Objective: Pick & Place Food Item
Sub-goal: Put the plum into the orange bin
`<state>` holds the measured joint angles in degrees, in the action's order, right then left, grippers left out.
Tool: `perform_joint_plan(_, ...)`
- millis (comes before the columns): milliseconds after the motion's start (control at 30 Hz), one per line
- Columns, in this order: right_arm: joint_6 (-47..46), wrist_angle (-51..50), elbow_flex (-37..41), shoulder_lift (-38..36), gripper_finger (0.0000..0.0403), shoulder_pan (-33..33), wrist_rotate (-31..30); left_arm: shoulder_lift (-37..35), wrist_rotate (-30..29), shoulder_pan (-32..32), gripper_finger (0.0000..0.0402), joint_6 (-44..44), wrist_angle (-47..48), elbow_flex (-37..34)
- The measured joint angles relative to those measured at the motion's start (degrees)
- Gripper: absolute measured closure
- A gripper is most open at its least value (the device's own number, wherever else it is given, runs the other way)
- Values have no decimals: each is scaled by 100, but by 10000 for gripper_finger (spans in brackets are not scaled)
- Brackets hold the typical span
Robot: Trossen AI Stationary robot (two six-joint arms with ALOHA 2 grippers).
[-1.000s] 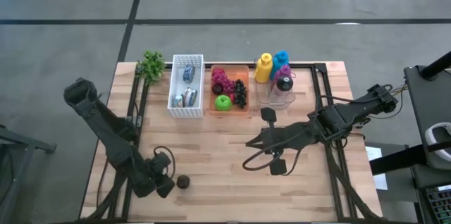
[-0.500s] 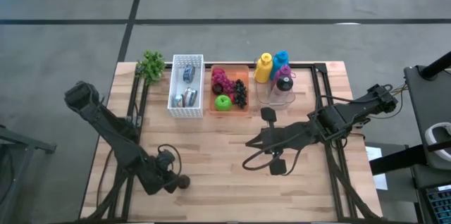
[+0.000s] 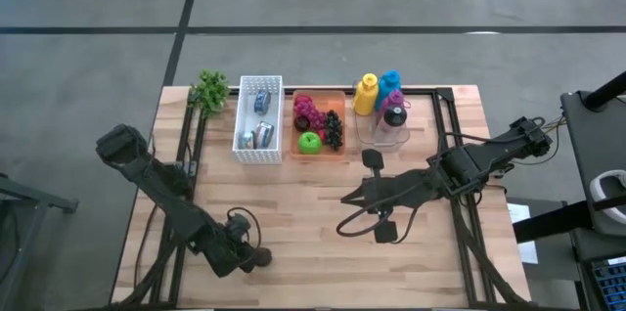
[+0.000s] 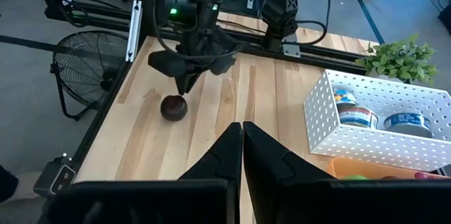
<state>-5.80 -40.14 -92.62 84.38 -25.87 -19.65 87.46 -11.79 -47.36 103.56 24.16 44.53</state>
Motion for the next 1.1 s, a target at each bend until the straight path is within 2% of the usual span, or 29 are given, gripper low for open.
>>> perform_joint_plan(400, -20, 0, 2, 2, 394, 0, 3, 693, -125, 221, 321, -541, -898, 13)
perform_joint_plan(733, -102, 7, 2, 2, 394, 0, 3, 1073, -123, 912, 321, -1849, -2234, 24)
perform_joint_plan(967, -167, 7, 2, 2, 394, 1, 9, 1043, 55, 1409, 321, -2745, -2324, 111)
perform_joint_plan(1100, -169, 4, 2, 2, 394, 1, 9, 815, 133, 1459, 321, -3136, -1983, 191)
